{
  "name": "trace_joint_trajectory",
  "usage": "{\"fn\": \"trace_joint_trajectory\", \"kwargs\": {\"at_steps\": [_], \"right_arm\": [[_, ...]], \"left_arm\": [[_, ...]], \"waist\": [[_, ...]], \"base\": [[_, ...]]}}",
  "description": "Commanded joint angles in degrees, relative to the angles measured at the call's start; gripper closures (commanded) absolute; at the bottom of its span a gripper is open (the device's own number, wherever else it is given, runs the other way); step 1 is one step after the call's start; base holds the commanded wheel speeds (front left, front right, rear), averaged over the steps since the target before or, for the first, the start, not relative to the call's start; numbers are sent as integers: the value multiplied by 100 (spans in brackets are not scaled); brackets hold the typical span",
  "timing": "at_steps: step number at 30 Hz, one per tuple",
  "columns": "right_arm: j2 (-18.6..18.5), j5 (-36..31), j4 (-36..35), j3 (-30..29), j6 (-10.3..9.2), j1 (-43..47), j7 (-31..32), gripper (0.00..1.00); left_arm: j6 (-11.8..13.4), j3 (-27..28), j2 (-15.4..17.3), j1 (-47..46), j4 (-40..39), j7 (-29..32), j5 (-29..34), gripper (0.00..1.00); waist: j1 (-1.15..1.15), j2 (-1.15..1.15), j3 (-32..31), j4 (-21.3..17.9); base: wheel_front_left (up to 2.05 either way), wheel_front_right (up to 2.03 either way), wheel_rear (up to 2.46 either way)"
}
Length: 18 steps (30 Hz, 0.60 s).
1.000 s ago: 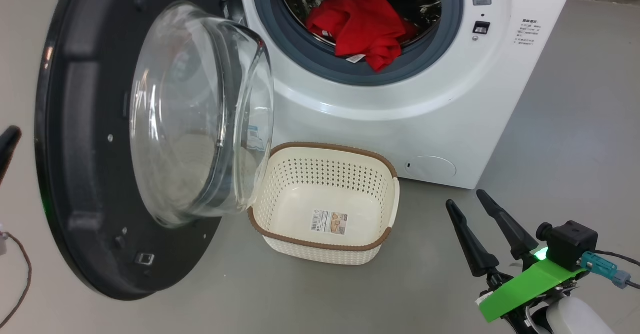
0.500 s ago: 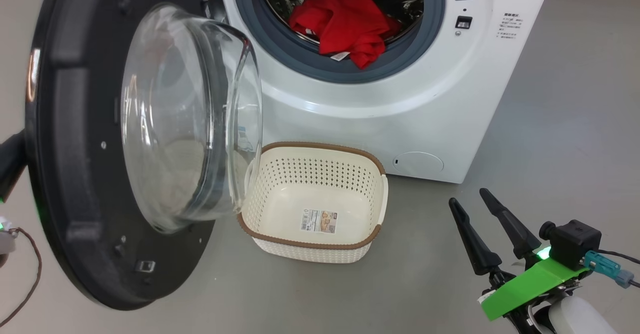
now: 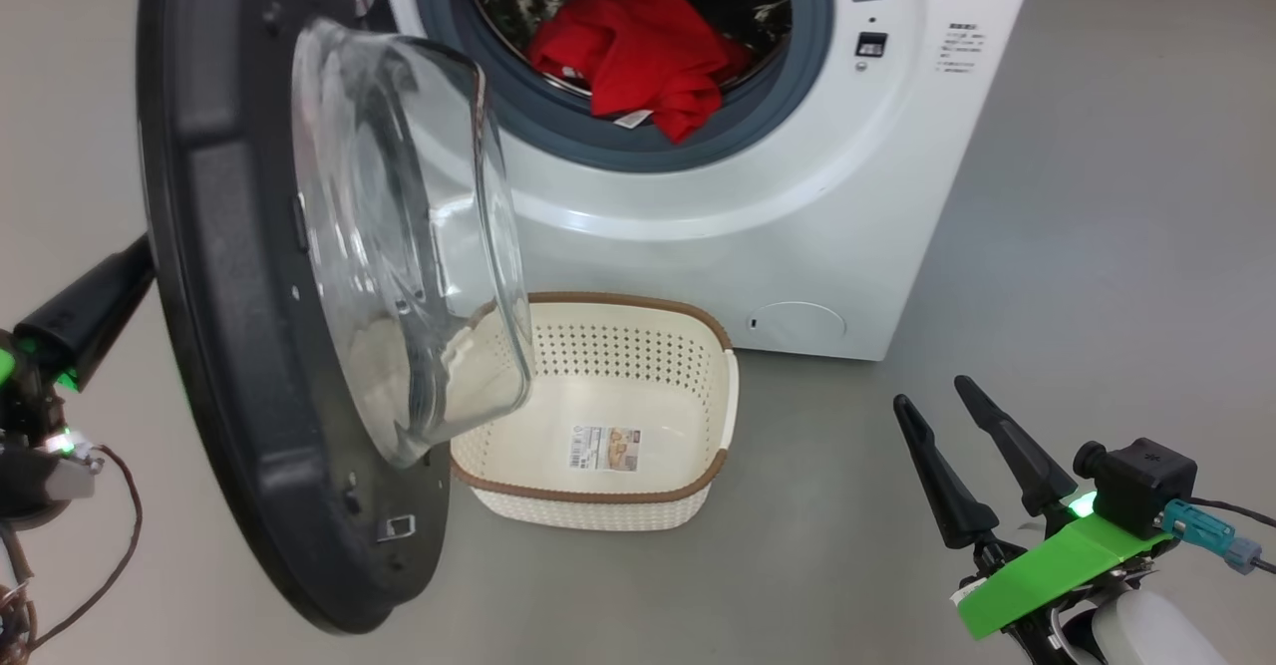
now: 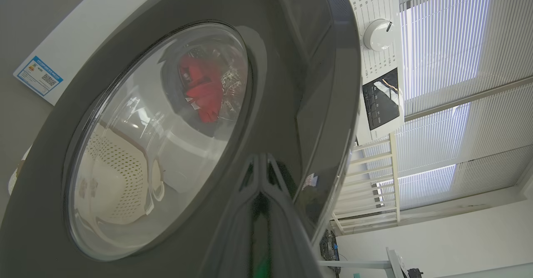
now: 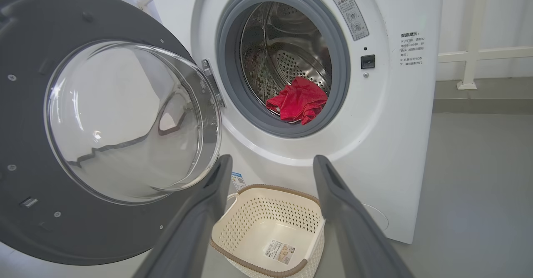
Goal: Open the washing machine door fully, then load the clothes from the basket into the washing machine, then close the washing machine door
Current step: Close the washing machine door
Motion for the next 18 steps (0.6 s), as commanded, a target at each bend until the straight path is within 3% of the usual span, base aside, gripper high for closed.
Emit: {"fn": "trace_joint_trajectory", "kwargs": {"at_steps": [1,18], "right_arm": [[-42,56,-118,108,9,-75,-27,0],[-83,58,-135,157,9,-45,-27,0]], "left_arm": [[21,94,153,-104,-247,105,9,100],[-46,-78,-27,-41,-455,56,65,100]], "waist": [[0,0,-17,-117],[0,0,-5,-738]], "base": [[0,0,0],[0,0,0]]}}
